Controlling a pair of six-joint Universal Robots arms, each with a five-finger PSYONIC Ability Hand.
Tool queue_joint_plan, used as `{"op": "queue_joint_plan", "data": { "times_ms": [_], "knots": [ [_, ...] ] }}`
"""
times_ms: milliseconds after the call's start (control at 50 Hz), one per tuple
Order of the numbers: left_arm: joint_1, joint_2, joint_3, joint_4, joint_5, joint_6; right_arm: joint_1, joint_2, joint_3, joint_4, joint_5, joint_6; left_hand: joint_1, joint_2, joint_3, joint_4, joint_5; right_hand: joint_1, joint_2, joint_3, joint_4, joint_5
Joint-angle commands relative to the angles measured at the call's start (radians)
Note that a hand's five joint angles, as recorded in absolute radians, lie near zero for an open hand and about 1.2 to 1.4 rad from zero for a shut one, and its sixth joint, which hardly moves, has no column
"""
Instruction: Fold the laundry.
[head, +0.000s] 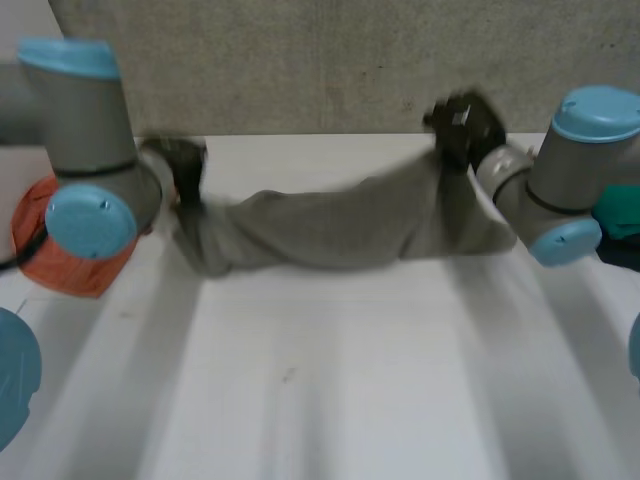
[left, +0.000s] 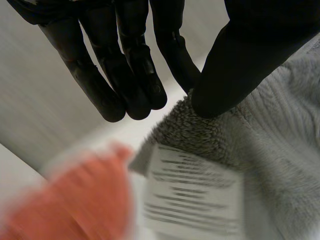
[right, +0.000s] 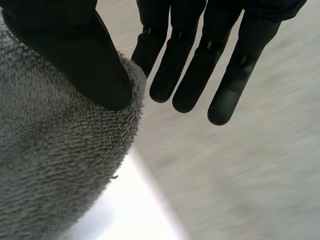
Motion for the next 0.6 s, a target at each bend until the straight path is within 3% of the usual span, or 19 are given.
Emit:
{"op": "queue_joint_plan", "data": {
  "times_ms": [20,40,80,180,340,440,600],
  "knots": [
    [-0.008,0.119,0.105,0.439,-0.05,-0.049,0.037,-0.137,0.091,-0.489,0.246,0.052,0.253,0.202,0.213,0.203,0.233,0.261,0.218,0.214,0.203,0.226],
    [-0.014,0.144,0.086,0.551,-0.032,-0.061,0.045,-0.169,0.13,-0.578,0.266,0.057,0.253,0.202,0.213,0.203,0.233,0.261,0.218,0.214,0.203,0.226],
    [-0.019,0.165,0.051,0.627,-0.021,-0.06,0.051,-0.197,0.172,-0.655,0.266,0.058,0.253,0.202,0.213,0.203,0.233,0.261,0.218,0.214,0.203,0.226],
    [-0.021,0.21,-0.104,0.702,-0.015,-0.051,0.059,-0.273,0.31,-0.668,0.235,0.048,0.253,0.202,0.213,0.203,0.233,0.261,0.218,0.214,0.203,0.226],
    [0.025,0.262,-0.418,0.656,0.005,-0.051,0.047,-0.356,0.555,-0.342,0.217,0.038,0.253,0.202,0.213,0.203,0.233,0.261,0.218,0.214,0.203,0.226],
    [0.041,0.279,-0.637,0.62,0.1,-0.037,0.057,-0.35,0.716,-0.148,0.173,0.049,0.253,0.202,0.213,0.203,0.233,0.261,0.218,0.214,0.203,0.226],
    [0.068,0.29,-0.787,0.612,0.134,0.06,0.064,-0.303,0.754,-0.059,0.126,0.075,0.253,0.202,0.213,0.203,0.233,0.261,0.218,0.214,0.203,0.226]
  ]
}}
